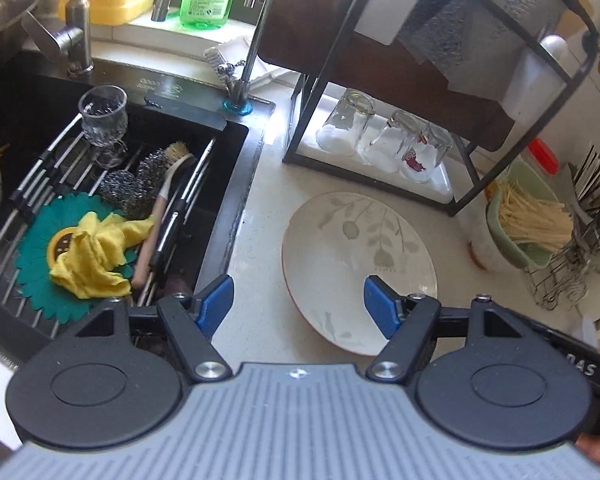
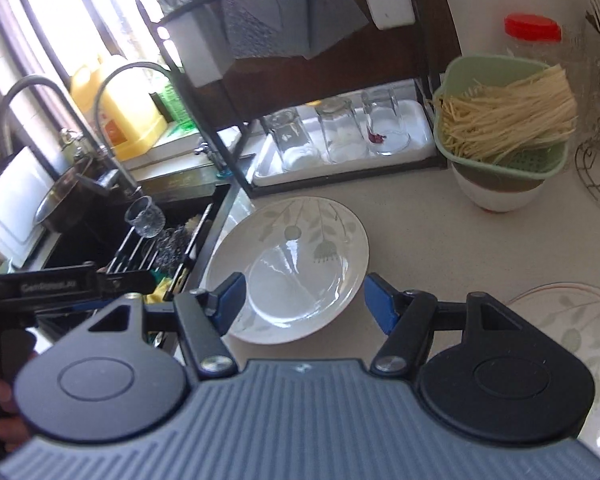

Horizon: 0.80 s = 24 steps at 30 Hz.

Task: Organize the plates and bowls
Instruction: 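Close both grippers on the rim of the second leaf-pattern plate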

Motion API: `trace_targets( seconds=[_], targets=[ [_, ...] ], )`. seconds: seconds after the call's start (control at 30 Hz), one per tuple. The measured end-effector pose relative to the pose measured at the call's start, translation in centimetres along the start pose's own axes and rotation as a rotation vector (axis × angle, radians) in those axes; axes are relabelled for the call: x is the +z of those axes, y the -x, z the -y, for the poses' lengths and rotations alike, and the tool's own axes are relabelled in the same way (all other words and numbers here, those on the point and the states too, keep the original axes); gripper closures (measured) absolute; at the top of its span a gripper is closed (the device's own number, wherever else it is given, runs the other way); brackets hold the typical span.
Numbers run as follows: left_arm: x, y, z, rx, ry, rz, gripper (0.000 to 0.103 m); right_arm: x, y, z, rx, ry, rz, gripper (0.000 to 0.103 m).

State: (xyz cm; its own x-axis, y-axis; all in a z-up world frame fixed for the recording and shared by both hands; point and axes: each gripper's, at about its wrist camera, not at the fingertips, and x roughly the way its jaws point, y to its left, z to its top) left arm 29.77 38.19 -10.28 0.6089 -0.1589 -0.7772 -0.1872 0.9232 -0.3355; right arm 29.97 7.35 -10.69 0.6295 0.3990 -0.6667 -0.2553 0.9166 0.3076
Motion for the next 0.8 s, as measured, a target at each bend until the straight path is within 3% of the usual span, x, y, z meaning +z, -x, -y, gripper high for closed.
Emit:
trace_targets(
  seconds=[0.5, 0.8],
  targets=[
    [5.5, -7.9, -1.4, -0.069, -0.021, -0.134, 0.027, 3.1, -7.1, 2.7, -0.105, -0.139, -0.117, 0.04],
    [6.2, -12.1, -1.3, -0.083, -0.035, -0.205, 0.028, 3.8, -10.0, 2.0, -0.13, -0.073, -0.163, 0.049]
  ],
)
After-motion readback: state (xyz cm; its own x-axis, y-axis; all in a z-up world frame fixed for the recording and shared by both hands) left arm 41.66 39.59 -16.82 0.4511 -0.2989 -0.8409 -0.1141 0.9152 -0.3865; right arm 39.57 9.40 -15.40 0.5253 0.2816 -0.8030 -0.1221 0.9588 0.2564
